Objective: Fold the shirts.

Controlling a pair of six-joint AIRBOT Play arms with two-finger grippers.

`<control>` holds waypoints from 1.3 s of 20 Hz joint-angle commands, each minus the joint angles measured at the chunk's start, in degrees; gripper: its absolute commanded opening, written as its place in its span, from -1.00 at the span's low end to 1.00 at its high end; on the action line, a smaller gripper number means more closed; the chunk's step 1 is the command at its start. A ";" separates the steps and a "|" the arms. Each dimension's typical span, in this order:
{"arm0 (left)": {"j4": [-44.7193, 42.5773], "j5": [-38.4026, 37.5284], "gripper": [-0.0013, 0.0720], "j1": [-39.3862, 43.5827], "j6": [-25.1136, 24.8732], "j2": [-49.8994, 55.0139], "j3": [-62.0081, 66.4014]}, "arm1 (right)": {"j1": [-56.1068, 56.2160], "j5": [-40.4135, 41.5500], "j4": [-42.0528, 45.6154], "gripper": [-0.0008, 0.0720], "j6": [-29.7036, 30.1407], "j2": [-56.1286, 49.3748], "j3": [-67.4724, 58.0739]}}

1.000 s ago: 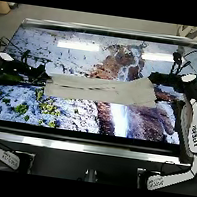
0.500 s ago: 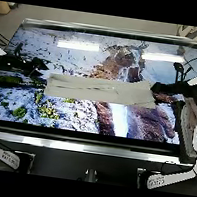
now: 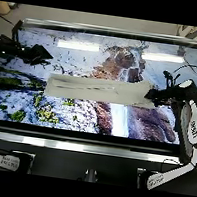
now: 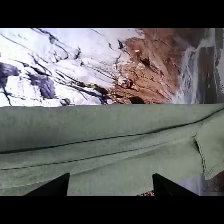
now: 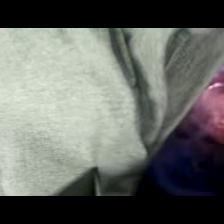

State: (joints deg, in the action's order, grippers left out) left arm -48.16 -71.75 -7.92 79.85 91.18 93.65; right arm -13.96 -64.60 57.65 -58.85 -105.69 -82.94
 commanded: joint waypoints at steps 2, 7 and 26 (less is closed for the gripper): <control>0.00 5.77 -0.08 8.70 0.42 1.73 0.04 | 0.13 -1.33 -8.22 -0.92 -0.79 2.32 -0.11; 3.02 16.00 -0.89 23.96 5.73 12.55 0.07 | 0.17 -3.06 -12.26 -0.92 0.59 17.00 -0.09; 28.83 30.86 -0.90 37.24 -3.37 19.30 0.07 | 7.98 -4.94 -12.26 -0.91 -6.08 38.62 -0.09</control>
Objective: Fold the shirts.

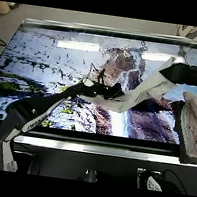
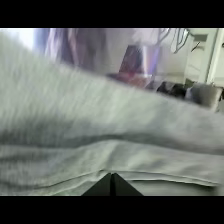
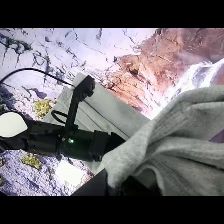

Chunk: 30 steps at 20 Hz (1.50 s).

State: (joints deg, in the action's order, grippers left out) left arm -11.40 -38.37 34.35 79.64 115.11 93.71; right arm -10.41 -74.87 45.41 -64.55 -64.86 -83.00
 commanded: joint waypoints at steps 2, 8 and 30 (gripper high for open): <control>-19.04 -5.57 -0.90 -12.15 -3.13 -12.15 0.00 | 11.39 11.28 -0.17 -0.91 -0.31 -7.06 -0.02; -31.34 -12.90 -0.90 -31.30 -2.60 -35.71 0.00 | 30.84 30.32 -20.44 -0.91 7.30 -28.89 -0.02; -42.71 -19.26 -0.89 -37.51 -1.64 -53.13 -4.46 | 11.43 14.38 4.44 0.80 -3.32 -29.42 14.43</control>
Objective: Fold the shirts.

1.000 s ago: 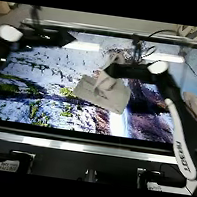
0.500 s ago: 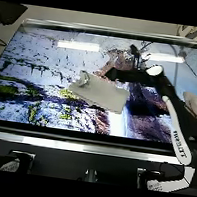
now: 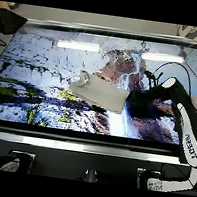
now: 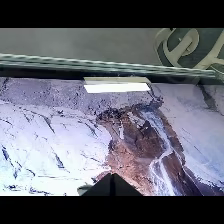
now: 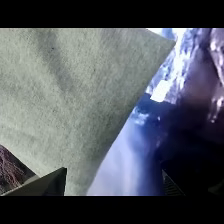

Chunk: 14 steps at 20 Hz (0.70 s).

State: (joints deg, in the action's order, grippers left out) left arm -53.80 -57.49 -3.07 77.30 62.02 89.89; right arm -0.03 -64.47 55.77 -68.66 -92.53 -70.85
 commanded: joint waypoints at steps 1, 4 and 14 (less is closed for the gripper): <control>-0.28 -0.13 -0.89 -0.07 0.68 -0.02 -0.63 | 1.90 4.66 -8.44 0.80 2.27 -2.60 2.27; -0.28 -0.11 -0.89 -0.07 0.70 -0.02 -0.63 | 5.03 6.25 -10.36 0.86 3.50 -4.94 2.27; -0.92 -0.09 -0.89 -0.07 0.66 0.00 -0.63 | -9.29 -6.75 -34.01 -0.92 15.23 -0.87 -13.70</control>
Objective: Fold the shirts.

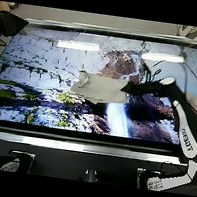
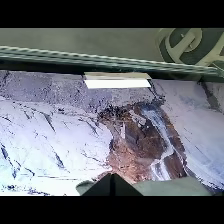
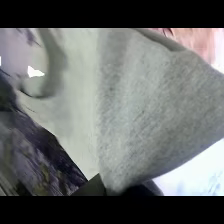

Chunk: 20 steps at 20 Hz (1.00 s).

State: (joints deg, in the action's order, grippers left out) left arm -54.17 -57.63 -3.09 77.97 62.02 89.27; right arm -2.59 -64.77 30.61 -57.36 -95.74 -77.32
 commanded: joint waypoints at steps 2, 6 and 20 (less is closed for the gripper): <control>-1.42 0.04 -0.89 -0.04 -0.02 0.00 -0.02 | -14.27 -9.35 -6.82 -0.92 -0.59 5.20 -13.68; -1.42 0.04 -0.89 -0.04 -0.02 -0.02 -0.02 | -29.00 -15.78 -1.55 -0.92 -5.77 9.01 -21.33; -1.38 0.02 -0.89 0.09 -0.02 -0.04 -0.02 | -64.02 -38.49 19.91 -0.91 -8.70 14.73 -27.78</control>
State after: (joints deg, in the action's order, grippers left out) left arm -55.53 -57.63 -3.01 77.97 62.02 89.27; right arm -62.37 -96.16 39.94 -65.65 -82.26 -104.86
